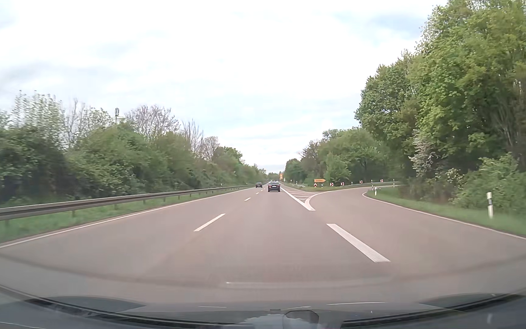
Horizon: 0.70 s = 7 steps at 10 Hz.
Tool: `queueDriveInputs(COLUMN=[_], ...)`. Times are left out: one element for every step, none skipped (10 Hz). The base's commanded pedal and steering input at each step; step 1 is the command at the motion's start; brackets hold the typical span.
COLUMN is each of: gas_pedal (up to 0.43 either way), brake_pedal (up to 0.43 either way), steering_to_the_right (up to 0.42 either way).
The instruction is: Follow the waypoints while adhering to traffic rules and regulations
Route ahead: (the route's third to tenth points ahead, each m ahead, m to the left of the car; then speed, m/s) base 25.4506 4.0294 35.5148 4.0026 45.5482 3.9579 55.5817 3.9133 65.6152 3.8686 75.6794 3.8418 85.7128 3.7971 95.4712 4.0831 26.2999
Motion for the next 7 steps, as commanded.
queueDriveInputs(gas_pedal=[0.087,0.087,0.087,0.087,0.087,0.098,0.11], brake_pedal=[0.0,0.0,0.0,0.0,0.0,0.0,0.0], steering_to_the_right=[-0.001,-0.001,-0.001,-0.001,-0.001,-0.001,-0.002])
